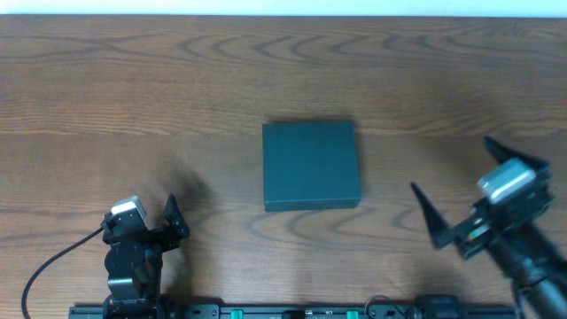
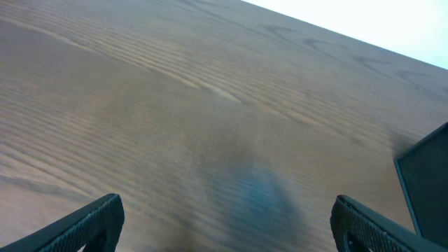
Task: Pack container
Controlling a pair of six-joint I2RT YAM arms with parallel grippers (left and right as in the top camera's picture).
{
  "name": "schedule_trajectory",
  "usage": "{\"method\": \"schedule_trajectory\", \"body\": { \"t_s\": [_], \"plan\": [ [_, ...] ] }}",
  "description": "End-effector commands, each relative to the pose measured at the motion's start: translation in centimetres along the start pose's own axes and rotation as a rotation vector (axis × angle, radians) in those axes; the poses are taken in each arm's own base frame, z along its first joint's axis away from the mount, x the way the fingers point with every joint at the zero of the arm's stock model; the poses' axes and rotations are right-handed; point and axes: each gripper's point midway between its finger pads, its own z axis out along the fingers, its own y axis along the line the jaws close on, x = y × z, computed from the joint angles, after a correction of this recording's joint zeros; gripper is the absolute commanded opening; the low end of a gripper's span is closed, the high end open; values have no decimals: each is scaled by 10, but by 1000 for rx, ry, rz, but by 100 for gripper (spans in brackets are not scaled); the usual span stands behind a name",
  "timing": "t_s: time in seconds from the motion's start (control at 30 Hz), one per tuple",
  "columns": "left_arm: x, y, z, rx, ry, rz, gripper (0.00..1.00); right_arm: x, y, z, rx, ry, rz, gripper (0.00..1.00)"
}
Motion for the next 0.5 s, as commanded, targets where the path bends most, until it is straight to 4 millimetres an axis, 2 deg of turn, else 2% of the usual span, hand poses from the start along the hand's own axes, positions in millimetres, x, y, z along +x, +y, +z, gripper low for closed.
{"method": "schedule_trajectory", "body": {
  "t_s": [0.0,0.13,0.3,0.47],
  "plan": [
    [6,3,3,-10,9,4,95,64,14,12,-4,93,23,99],
    [6,3,3,-10,9,4,95,125,32,23,-10,122,58,99],
    [6,3,3,-10,9,4,95,185,41,39,22,129,133,99],
    [6,3,3,-10,9,4,95,250,37,51,141,201,305,99]
  ]
}}
